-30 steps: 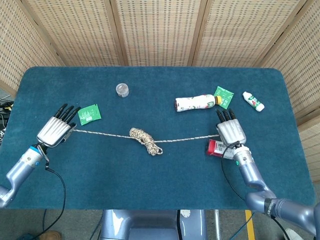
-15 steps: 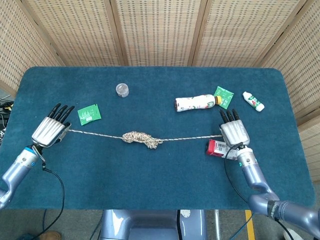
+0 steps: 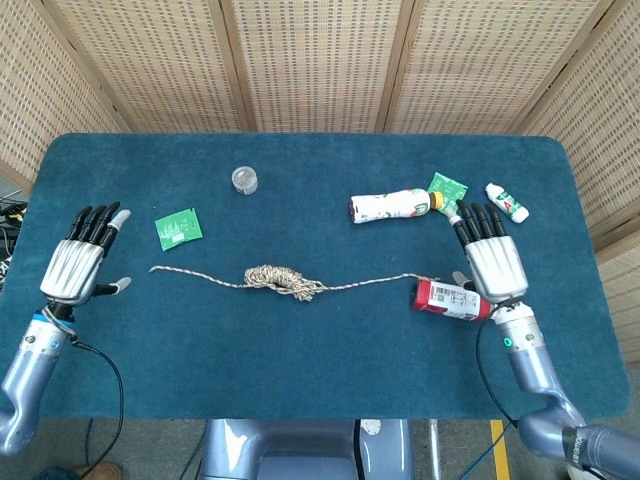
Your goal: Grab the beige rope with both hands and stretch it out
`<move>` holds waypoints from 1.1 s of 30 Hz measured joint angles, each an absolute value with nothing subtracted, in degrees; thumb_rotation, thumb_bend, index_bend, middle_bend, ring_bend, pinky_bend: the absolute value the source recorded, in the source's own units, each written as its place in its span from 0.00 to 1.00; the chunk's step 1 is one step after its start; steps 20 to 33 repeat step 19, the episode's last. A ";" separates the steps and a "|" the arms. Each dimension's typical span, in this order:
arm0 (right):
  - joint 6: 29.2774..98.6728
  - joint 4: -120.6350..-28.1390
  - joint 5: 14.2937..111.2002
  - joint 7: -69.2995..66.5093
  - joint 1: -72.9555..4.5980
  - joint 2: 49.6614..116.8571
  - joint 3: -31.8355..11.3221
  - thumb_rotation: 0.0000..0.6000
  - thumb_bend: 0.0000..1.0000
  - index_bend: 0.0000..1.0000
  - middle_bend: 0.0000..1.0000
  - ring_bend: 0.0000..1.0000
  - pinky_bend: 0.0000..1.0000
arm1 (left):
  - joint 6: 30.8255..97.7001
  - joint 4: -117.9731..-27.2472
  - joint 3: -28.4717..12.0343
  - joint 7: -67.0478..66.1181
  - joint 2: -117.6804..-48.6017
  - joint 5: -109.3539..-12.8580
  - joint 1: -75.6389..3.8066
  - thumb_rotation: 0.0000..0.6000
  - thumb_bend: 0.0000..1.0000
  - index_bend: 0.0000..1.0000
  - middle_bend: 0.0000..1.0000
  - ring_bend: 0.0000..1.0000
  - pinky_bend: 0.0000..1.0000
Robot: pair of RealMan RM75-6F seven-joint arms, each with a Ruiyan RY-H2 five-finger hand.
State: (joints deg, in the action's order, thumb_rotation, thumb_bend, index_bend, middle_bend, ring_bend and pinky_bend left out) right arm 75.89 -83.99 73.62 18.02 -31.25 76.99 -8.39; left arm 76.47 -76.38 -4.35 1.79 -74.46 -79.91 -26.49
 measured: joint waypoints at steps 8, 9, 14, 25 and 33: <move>84.85 -92.72 77.01 14.72 -21.79 72.53 -5.50 1.00 0.00 0.00 0.00 0.00 0.00 | 82.89 -100.33 -4.46 -2.85 -66.13 -75.98 -17.68 1.00 0.00 0.00 0.00 0.00 0.00; 85.86 -93.62 77.60 14.73 -20.81 72.23 -5.01 1.00 0.00 0.00 0.00 0.00 0.00 | 84.08 -102.11 -4.03 -2.92 -64.85 -76.21 -16.12 1.00 0.00 0.00 0.00 0.00 0.00; 90.06 -96.20 81.47 15.53 -16.01 71.73 -1.86 1.00 0.00 0.00 0.00 0.00 0.00 | 86.90 -105.66 -1.76 -4.38 -62.64 -78.46 -12.57 1.00 0.00 0.00 0.00 0.00 0.00; 90.34 -95.81 83.02 15.06 -14.18 72.23 -0.84 1.00 0.00 0.00 0.00 0.00 0.00 | 87.69 -107.25 -0.43 -6.93 -61.75 -81.00 -10.82 1.00 0.00 0.00 0.00 0.00 0.00; 90.34 -95.81 83.02 15.06 -14.18 72.23 -0.84 1.00 0.00 0.00 0.00 0.00 0.00 | 87.69 -107.25 -0.43 -6.93 -61.75 -81.00 -10.82 1.00 0.00 0.00 0.00 0.00 0.00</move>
